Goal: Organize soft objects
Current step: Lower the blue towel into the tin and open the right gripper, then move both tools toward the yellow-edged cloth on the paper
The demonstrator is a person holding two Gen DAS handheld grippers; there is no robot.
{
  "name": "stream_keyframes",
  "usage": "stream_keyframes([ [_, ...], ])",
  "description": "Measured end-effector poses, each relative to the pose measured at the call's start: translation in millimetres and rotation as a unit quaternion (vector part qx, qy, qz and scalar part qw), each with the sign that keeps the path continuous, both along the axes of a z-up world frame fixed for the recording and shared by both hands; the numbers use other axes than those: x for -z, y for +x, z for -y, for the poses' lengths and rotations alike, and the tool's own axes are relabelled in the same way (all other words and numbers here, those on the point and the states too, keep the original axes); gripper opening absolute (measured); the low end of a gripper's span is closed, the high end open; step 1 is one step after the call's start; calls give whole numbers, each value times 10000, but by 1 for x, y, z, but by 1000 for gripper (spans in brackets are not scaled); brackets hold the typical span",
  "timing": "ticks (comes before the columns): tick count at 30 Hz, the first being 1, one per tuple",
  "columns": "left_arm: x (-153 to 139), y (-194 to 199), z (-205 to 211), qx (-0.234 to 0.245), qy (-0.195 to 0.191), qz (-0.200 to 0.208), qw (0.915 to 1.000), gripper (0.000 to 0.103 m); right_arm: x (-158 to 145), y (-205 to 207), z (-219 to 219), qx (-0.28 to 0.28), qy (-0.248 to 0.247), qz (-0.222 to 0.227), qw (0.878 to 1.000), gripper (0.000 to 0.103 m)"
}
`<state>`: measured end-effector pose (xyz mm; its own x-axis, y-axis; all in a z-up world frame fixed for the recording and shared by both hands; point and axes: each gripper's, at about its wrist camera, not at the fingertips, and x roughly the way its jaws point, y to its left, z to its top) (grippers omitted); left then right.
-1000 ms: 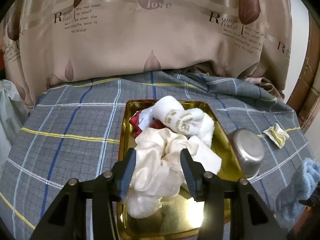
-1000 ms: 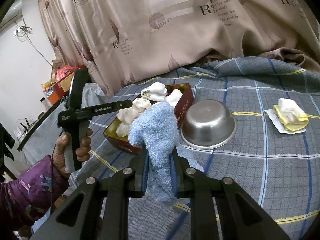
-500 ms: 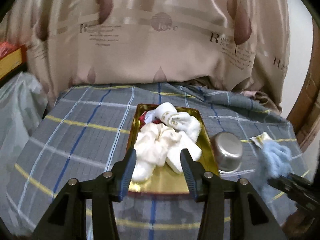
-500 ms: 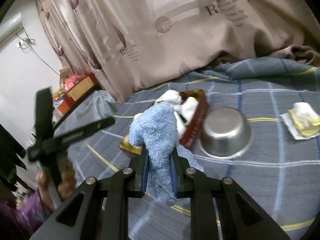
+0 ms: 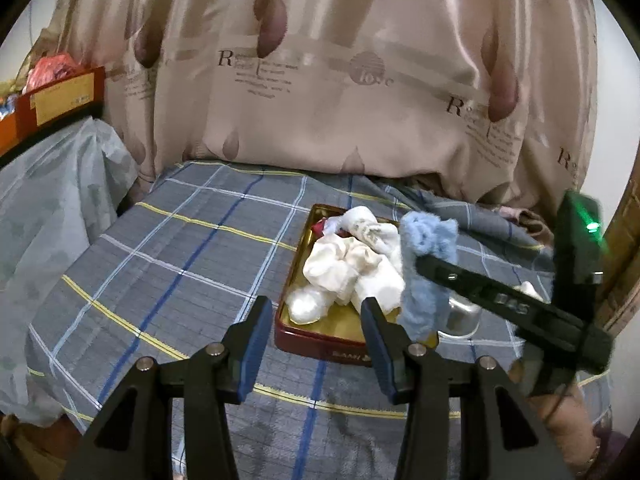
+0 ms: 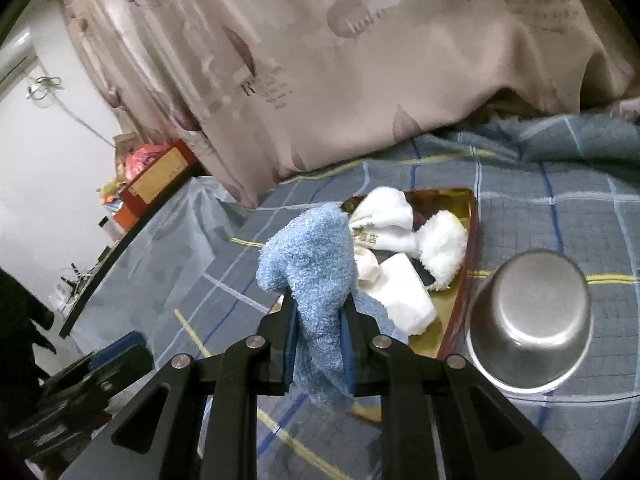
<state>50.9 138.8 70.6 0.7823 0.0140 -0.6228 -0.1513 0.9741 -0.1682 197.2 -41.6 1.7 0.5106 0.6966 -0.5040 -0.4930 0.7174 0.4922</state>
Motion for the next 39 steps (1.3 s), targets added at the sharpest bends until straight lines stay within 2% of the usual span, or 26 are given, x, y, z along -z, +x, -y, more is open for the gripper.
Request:
stream_keyframes([
  [3, 7, 3, -4, -26, -46, -71, 10000, 49, 12, 11, -7, 86, -54, -207, 9997, 17],
  [8, 17, 7, -11, -71, -177, -208, 9996, 49, 24, 16, -15, 113, -239, -302, 9992, 17],
  [14, 19, 7, -12, -118, -172, -203, 9996, 49, 25, 15, -25, 65, -650, -58, 9978, 21],
  [16, 19, 7, -10, -110, -132, -215, 9996, 49, 23, 12, -27, 126, -787, 76, 9968, 26],
  [19, 19, 7, -7, -60, -110, -195, 9997, 49, 20, 10, -24, 132, -643, 149, 9977, 33],
  [21, 20, 7, -3, -12, -4, -181, 9998, 49, 13, 4, -19, 275, -680, 389, 9965, 41],
  [25, 22, 8, 6, 99, 206, -165, 9996, 49, 0, -2, -1, 418, -479, 555, 9964, 43],
  [29, 22, 10, 19, 353, 446, -153, 9983, 49, -12, -23, 43, 703, -366, 803, 9936, 44],
  [33, 16, 14, 44, 858, 668, -93, 9940, 50, -6, -53, 108, 1167, -649, 879, 9871, 46],
  [36, 13, 22, 77, 1419, 791, -80, 9867, 55, 6, -75, 166, 1681, -944, 764, 9782, 46],
  [39, 11, 39, 112, 1962, 710, -190, 9778, 56, 21, -90, 232, 2333, -1127, 534, 9644, 47],
])
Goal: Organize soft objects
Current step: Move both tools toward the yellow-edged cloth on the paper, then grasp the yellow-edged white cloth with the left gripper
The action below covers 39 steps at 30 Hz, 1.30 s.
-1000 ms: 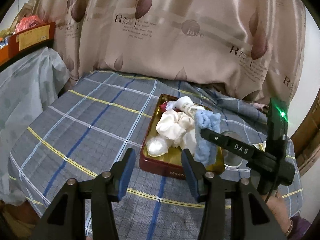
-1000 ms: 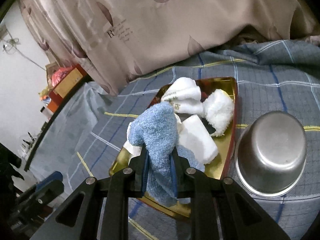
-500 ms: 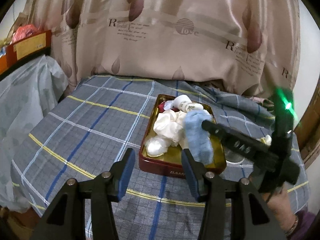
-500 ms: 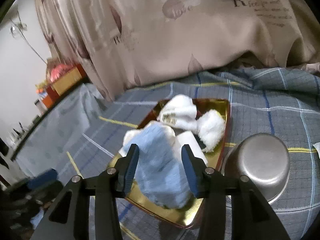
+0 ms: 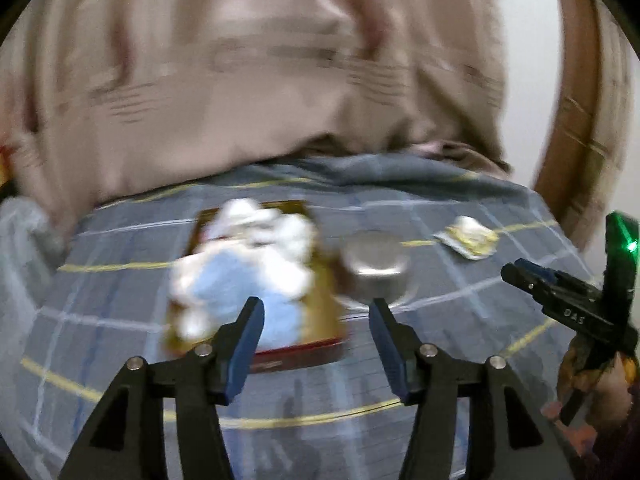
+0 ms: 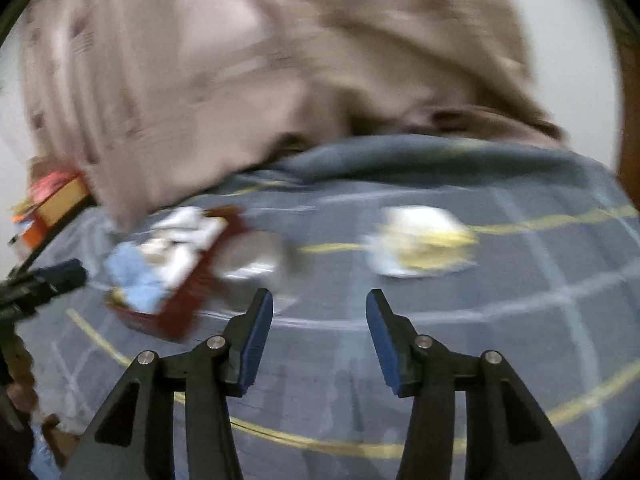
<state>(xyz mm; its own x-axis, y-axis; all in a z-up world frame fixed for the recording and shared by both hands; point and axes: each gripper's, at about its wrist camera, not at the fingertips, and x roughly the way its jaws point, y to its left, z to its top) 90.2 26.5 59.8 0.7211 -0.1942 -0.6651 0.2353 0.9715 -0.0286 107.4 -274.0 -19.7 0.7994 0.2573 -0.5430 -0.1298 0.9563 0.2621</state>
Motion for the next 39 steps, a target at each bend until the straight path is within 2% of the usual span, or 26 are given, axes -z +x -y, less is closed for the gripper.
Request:
stream_keyframes([
  [3, -2, 22, 42, 536, -90, -216, 9983, 56, 17, -5, 54, 641, -96, -235, 9976, 48],
  [7, -1, 55, 106, 1204, 83, -308, 9922, 58, 37, -7, 110, 1240, -55, -457, 9912, 48],
  [11, 12, 98, 167, 1767, 93, -717, 9816, 58, 46, -7, 143, 1500, 39, -463, 9876, 48],
  [14, 26, 128, 201, 1929, 0, -1011, 9760, 58, 49, -5, 153, 1480, 224, -473, 9876, 48],
  [19, 60, 179, 240, 1908, -369, -1762, 9650, 58, 52, -3, 153, 1311, 374, -457, 9896, 48],
  [25, 91, 210, 249, 1618, -729, -2280, 9573, 58, 54, -5, 157, 1163, 642, -365, 9905, 48],
  [28, 95, 213, 251, 1584, -778, -2276, 9576, 58, 54, -6, 157, 1081, 723, -354, 9909, 48],
  [39, 98, 214, 280, 1620, -209, -1858, 9689, 58, 55, -6, 159, 1001, 925, -358, 9900, 48],
])
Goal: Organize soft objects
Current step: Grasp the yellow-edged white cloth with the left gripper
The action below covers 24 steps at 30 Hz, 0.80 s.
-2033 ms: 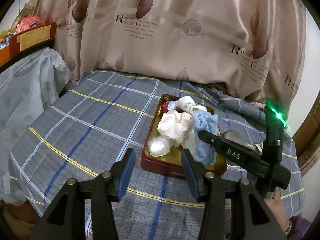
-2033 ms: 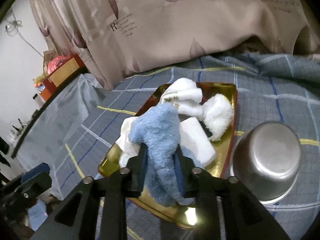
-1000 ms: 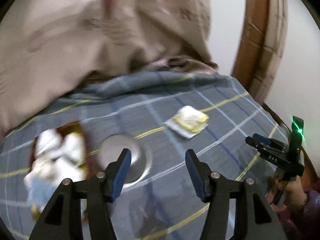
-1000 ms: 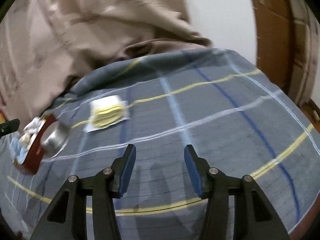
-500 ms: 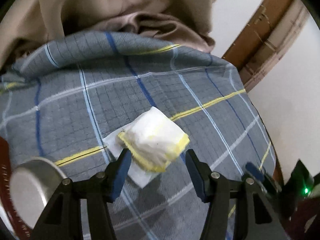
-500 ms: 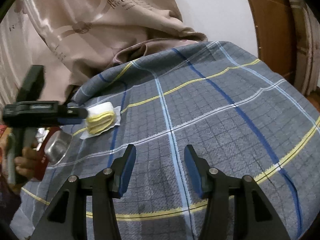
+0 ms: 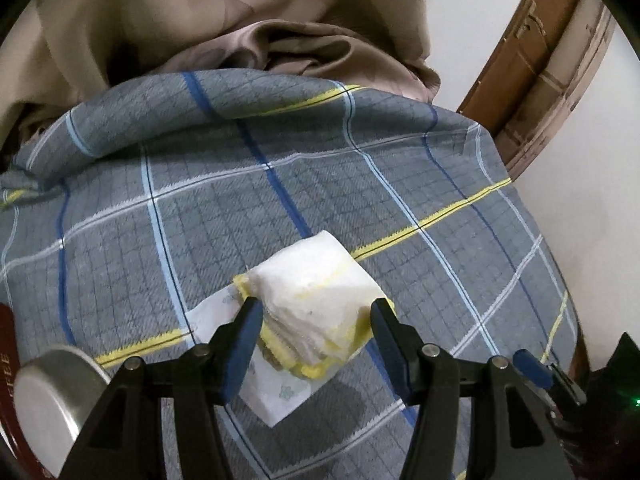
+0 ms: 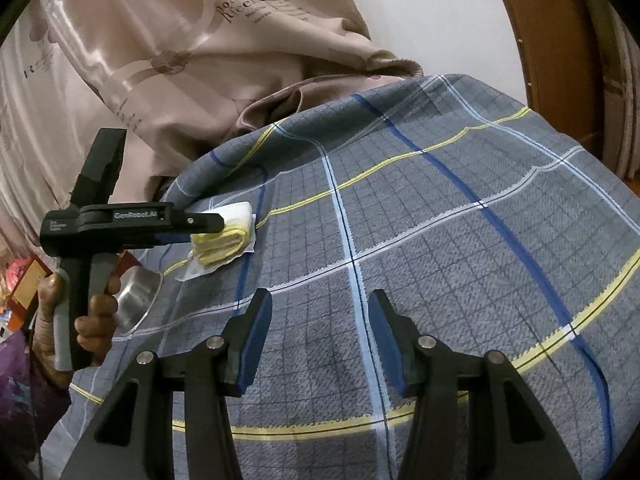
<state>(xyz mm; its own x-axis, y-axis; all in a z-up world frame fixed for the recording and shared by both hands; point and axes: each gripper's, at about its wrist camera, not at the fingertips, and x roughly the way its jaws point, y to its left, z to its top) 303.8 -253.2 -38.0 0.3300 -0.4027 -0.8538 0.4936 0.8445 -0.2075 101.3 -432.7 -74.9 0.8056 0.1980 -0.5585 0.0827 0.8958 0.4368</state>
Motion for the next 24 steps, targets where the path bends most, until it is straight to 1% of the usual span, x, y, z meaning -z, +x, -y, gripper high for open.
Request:
stream_keyframes([
  [1, 1, 1, 1, -3, 25, 16, 10000, 57, 0, 0, 0, -6, -1, 0, 10000, 48],
  [2, 2, 1, 2, -25, 27, 28, 10000, 54, 0, 0, 0, -9, -2, 1, 10000, 48],
  [3, 2, 2, 3, -43, 9, 43, 10000, 43, 0, 0, -1, -4, 2, 2, 10000, 48],
  [5, 2, 3, 4, -33, 34, 126, 9999, 28, 0, 0, -1, -1, 14, 3, 10000, 48],
  [7, 3, 6, 4, -37, -19, 52, 10000, 25, 0, 0, -1, -1, 17, 0, 10000, 48],
  [8, 3, 7, 3, -61, -53, 57, 10000, 21, 0, 0, -1, 7, 28, -3, 10000, 48],
  [10, 4, 9, 1, -112, -109, 47, 9999, 19, 0, 0, -1, 11, 52, -6, 10000, 48],
  [12, 3, 9, -1, -126, -188, 47, 9997, 12, 1, 0, -1, 21, 64, -7, 10000, 48],
  [15, -1, 7, -3, -123, -188, 161, 9996, 10, 1, 0, 0, 25, 67, -11, 10000, 48],
  [17, -2, 4, -1, -81, -115, 227, 9996, 10, 1, 1, 0, 38, 80, -23, 10000, 48],
  [19, -2, 2, 1, 23, -112, 179, 9998, 10, 1, 1, 0, 24, 92, -19, 10000, 48],
  [20, -2, 2, 3, 87, -118, 160, 9998, 11, 2, 1, 0, 19, 92, -21, 10000, 48],
  [21, -3, 1, 4, 78, -80, 218, 9997, 15, 2, 1, 0, 18, 93, -32, 10000, 48],
  [22, -5, 1, 3, 42, -77, 274, 9996, 20, 2, 2, 1, 16, 102, -39, 9999, 48],
  [23, -5, 2, 2, 60, -113, 206, 9997, 36, 2, 1, 1, 5, 112, -39, 9999, 48],
  [24, -2, 5, 2, 85, -47, 45, 9999, 50, 2, 1, 1, -13, 128, -27, 9999, 48],
])
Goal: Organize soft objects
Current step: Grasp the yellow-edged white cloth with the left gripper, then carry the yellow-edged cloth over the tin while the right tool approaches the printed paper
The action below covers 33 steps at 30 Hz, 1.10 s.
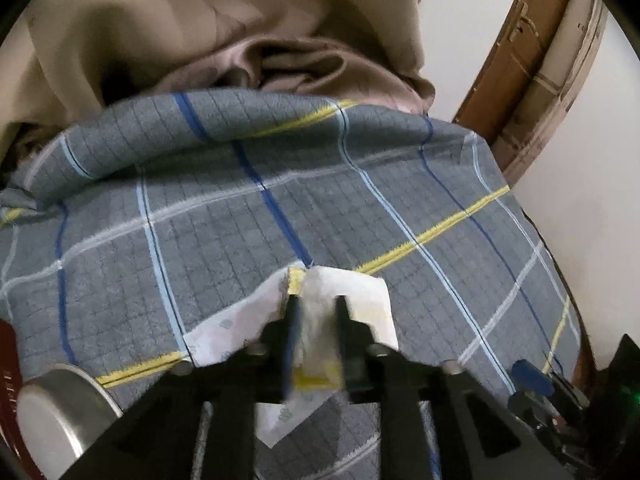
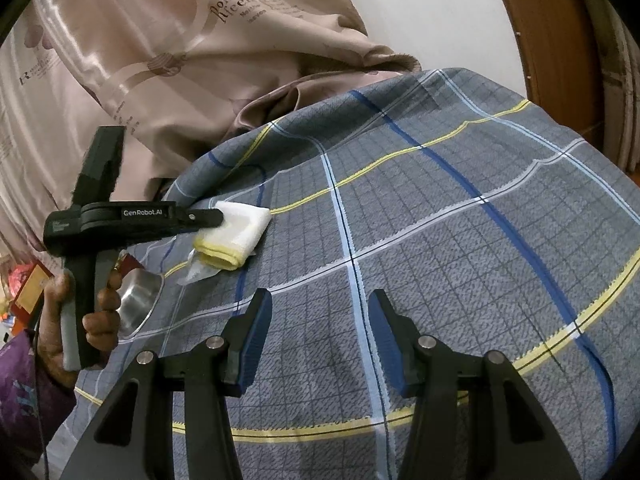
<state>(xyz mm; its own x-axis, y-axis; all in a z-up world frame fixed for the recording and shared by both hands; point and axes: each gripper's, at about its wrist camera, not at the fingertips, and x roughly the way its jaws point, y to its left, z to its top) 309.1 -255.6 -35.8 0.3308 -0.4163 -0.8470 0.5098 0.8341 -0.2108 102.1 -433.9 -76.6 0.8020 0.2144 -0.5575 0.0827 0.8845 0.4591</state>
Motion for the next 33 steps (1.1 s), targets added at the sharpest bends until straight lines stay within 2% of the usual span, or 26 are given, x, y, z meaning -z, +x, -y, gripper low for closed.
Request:
stream_keyframes([
  [3, 6, 6, 0, -40, 216, -167, 9996, 53, 0, 1, 0, -3, 20, -20, 10000, 48],
  [8, 8, 10, -2, 54, 51, -324, 9994, 53, 1, 2, -1, -43, 38, -37, 10000, 48],
  [10, 10, 11, 2, 166, 61, -444, 9989, 53, 1, 2, -1, -63, 59, -37, 10000, 48],
  [13, 13, 4, 14, 380, 163, -391, 9984, 52, 1, 2, 0, -52, 90, -39, 9999, 48],
  [15, 11, 0, 15, 448, -16, -356, 9984, 35, 1, 2, -1, -48, 92, -43, 9999, 48],
  [16, 11, -1, 16, 478, -92, -341, 9982, 34, 1, 2, -1, -52, 91, -48, 9999, 48],
  [24, 2, -11, 4, 218, -224, 28, 9995, 28, 3, 3, -1, -29, 73, -65, 9999, 48],
  [29, -22, -8, -30, -163, -445, 357, 9982, 28, 3, 5, -2, -14, -14, -95, 10000, 48],
  [33, -38, 3, -70, -698, -302, 684, 9948, 28, 4, 7, -3, -13, -77, -141, 9999, 48],
])
